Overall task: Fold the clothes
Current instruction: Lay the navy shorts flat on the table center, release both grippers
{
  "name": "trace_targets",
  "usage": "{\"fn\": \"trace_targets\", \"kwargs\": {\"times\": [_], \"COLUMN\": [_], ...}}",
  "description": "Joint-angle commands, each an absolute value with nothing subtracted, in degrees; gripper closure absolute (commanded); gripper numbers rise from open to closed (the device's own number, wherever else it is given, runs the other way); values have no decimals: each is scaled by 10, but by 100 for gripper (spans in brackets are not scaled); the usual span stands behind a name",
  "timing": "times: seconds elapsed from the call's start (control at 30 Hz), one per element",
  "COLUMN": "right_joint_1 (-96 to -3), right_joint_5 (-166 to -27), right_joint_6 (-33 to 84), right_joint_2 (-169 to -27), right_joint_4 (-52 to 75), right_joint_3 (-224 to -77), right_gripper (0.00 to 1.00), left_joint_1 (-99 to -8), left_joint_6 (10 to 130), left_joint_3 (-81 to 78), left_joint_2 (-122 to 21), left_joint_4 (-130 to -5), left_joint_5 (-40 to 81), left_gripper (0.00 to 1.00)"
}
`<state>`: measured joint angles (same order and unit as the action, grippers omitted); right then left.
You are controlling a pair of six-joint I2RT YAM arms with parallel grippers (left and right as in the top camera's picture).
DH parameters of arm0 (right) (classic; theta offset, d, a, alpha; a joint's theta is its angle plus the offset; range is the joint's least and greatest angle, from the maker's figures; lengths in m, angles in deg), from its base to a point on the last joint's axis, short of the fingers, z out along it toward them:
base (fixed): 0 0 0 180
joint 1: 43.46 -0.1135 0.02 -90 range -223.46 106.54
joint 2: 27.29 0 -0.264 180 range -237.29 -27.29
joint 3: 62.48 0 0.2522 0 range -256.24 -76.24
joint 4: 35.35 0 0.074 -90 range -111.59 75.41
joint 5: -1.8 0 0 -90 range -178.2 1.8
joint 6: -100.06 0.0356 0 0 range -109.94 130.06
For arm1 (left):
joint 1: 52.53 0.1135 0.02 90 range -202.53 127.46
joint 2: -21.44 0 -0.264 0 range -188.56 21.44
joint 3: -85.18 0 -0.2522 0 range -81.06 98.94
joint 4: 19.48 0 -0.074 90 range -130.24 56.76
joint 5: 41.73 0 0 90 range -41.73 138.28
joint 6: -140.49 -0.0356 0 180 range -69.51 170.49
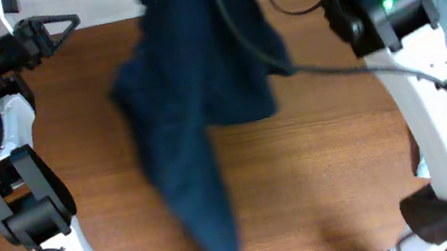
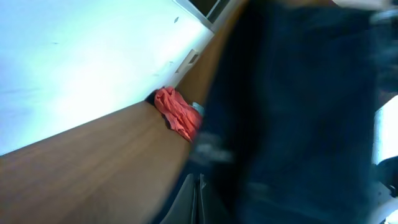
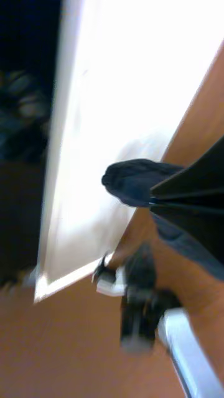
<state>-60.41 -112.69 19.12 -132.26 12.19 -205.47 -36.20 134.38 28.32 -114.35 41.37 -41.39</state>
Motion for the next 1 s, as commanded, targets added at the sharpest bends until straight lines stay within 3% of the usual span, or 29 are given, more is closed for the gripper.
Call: {"fn": "trace_targets", "kwargs": {"times": [0.0,0.33,0.77,0.8,0.83,0.87,0.9,0.97], "right_joint_1": [-565,-487,-367,-356,-345,-339,-327,-310], "right_joint_5": [-1113,-1115,-1111,-1117,-1125,-1131,-1143,-1171], "right_joint_6": [198,196,212,213,214,215,215,215], "right_joint_2": [-1379,-1560,-1577,-1577,-1577,-1577,-1577,-1577], "right_joint_4": [148,196,191,189,189,189,196,211], "right_joint_3": [-2063,-2062,-2081,-2085,-2088,-2091,-2097,-2111], "right_gripper": [96,96,94,90,64,28,1,1], "left_joint_1": [-376,-405,-463,-467,-471,-473,-476,-480], "left_joint_6": [1351,1351,1331,1326,1320,1318,1316,1312], "left_joint_3": [285,285,285,285,285,285,285,285], "left_joint_2": [-1148,-1148,-1148,-1148,-1148,-1148,-1148,-1148], "left_joint_4": [418,422,422,422,422,422,422,422], "left_joint_5": [-418,-418,-419,-419,-419,-419,-419,-419], "left_gripper": [99,99,99,99,99,99,99,99]}}
